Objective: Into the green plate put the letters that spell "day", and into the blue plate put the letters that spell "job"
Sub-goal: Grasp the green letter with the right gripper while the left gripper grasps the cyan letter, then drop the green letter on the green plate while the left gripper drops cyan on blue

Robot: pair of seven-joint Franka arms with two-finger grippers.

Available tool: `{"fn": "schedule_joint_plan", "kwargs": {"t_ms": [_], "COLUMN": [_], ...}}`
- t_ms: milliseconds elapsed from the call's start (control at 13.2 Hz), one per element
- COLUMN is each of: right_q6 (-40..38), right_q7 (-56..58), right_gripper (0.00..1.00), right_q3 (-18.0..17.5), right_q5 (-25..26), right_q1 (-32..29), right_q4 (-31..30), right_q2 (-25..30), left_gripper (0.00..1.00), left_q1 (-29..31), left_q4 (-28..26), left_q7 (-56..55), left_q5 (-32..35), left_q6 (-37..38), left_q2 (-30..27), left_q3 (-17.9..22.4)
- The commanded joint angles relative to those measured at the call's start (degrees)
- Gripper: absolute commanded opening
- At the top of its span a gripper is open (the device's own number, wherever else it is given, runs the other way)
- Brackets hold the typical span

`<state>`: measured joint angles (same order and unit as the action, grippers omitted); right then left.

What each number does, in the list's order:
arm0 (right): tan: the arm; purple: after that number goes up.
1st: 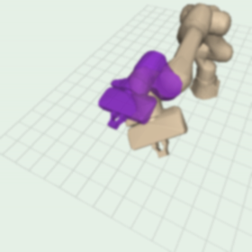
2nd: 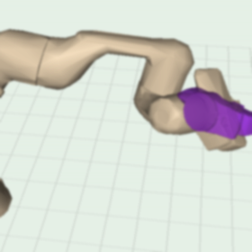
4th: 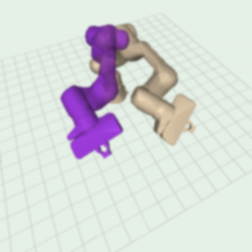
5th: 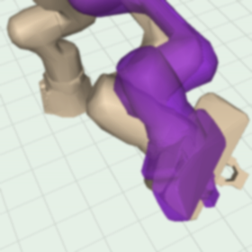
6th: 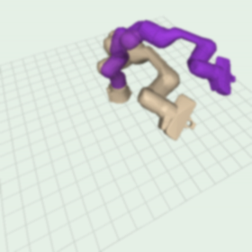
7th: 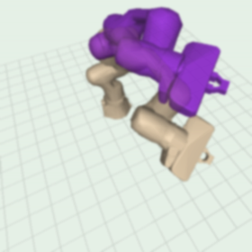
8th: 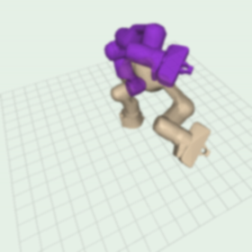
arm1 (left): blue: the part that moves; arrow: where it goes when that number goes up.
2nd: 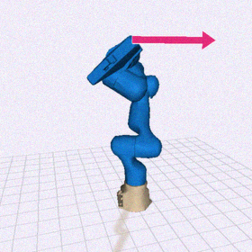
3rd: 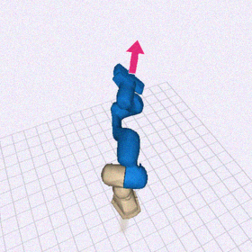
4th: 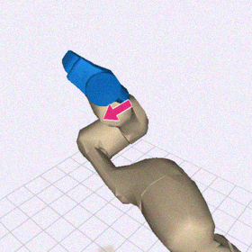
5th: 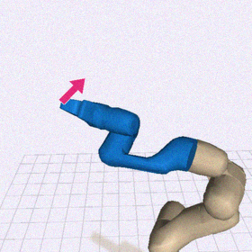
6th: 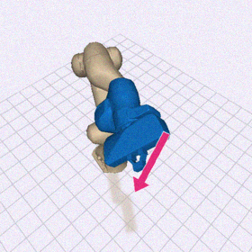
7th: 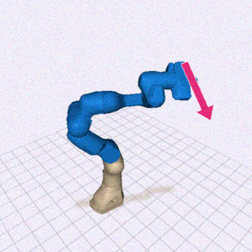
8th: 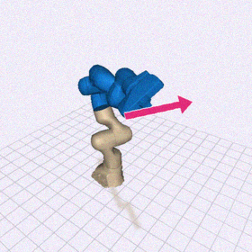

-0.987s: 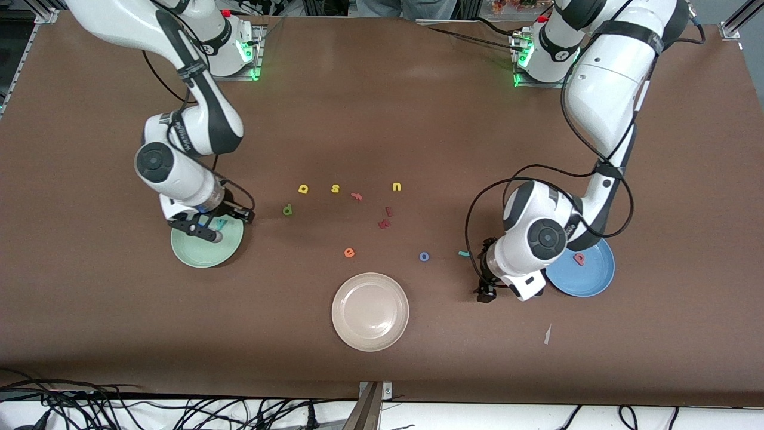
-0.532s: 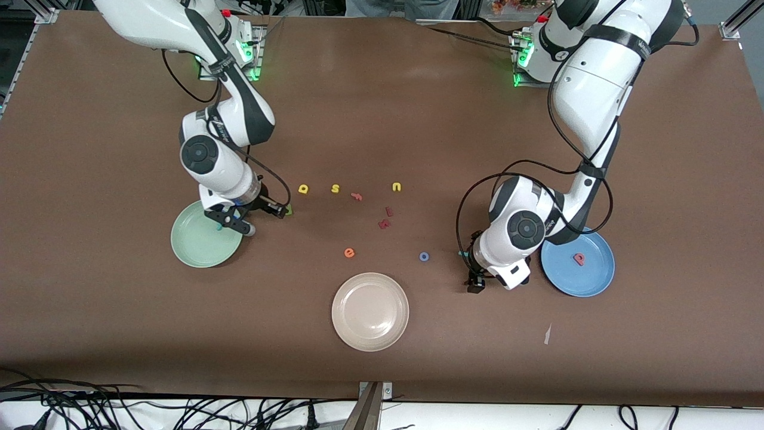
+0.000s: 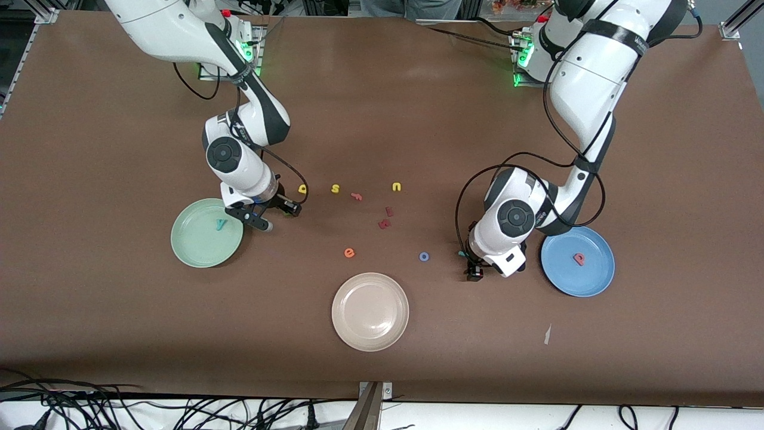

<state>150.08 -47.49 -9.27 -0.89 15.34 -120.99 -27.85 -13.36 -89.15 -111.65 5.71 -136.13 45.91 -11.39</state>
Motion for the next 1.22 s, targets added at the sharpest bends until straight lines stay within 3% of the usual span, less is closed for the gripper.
{"fn": "schedule_joint_plan", "kwargs": {"t_ms": [0, 456, 684, 911, 1139], "right_q6": [1.97, 5.22, 5.22, 5.14, 5.05], "right_q7": [-0.93, -0.85, -0.58, -0.41, -0.32], "right_gripper": [0.58, 0.53, 0.42, 0.21, 0.15], "right_q3": [0.13, 0.39, 0.57, 0.66, 1.01], "right_q5": [0.09, 0.70, 1.06, 1.76, 1.85], "right_q1": [0.40, 1.10, 1.10, 1.10, 1.10], "right_q4": [-1.44, -3.11, -3.20, -3.20, -3.11], "right_q2": [0.34, -0.62, -0.62, -0.53, -0.45], "left_gripper": [0.80, 0.75, 0.71, 0.58, 0.44], "left_q1": [-0.61, -0.79, -0.87, -1.40, -1.75], "left_q4": [-3.05, -4.10, -4.81, -4.72, -4.63], "left_q7": [-2.70, -2.70, -2.70, -3.57, -4.28], "left_q5": [1.32, 1.32, 1.32, 1.32, 2.46], "left_q6": [-1.85, -2.30, -2.30, -2.30, -2.38], "left_q2": [-2.32, -1.97, -1.62, -1.53, -1.18], "left_q3": [0.49, 0.58, 0.58, 0.58, 0.67]}}
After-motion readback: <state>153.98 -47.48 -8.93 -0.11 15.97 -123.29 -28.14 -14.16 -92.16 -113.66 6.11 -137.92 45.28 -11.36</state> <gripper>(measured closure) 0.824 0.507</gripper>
